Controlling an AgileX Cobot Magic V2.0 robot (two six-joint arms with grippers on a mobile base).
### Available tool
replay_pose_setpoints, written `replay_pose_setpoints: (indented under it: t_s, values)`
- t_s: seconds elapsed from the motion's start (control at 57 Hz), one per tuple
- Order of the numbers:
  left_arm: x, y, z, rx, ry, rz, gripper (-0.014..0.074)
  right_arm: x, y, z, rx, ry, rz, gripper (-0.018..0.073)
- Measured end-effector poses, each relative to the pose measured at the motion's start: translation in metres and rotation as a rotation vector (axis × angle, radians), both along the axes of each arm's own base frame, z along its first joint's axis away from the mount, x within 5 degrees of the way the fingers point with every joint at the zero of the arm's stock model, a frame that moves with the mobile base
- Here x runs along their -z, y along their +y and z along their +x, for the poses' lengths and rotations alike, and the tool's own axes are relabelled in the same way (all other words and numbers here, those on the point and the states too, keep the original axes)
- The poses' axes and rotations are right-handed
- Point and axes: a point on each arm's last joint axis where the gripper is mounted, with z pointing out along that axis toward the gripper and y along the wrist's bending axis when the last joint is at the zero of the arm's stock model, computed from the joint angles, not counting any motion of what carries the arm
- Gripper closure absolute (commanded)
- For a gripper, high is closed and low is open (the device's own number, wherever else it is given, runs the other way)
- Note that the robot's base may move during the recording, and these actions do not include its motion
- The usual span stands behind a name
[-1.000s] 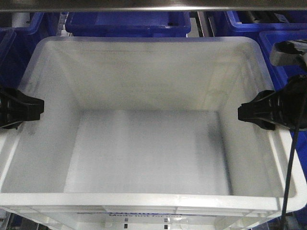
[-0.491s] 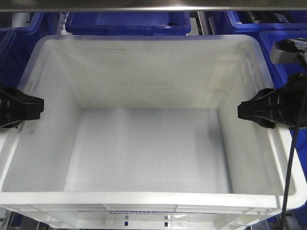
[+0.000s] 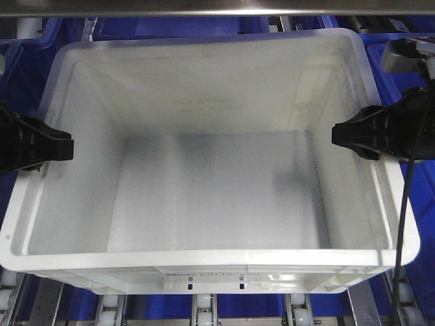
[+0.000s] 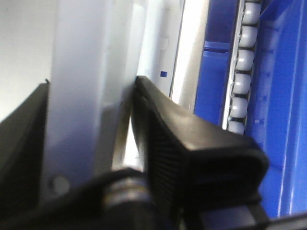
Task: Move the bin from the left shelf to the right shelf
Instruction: 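Lower the white tote onto the roller shelf between the blue bins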
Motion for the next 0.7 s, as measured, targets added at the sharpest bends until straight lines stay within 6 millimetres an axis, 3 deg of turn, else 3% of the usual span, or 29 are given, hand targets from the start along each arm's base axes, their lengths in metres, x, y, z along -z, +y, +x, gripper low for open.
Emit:
replay_pose_setpoints:
  t_s: [0.702]
  values:
    - [0.002,0.003,0.003,-0.018,0.004,0.017,0.0603,0.027,0.006,0.024,-0.038,0.073,-0.053,0.0564]
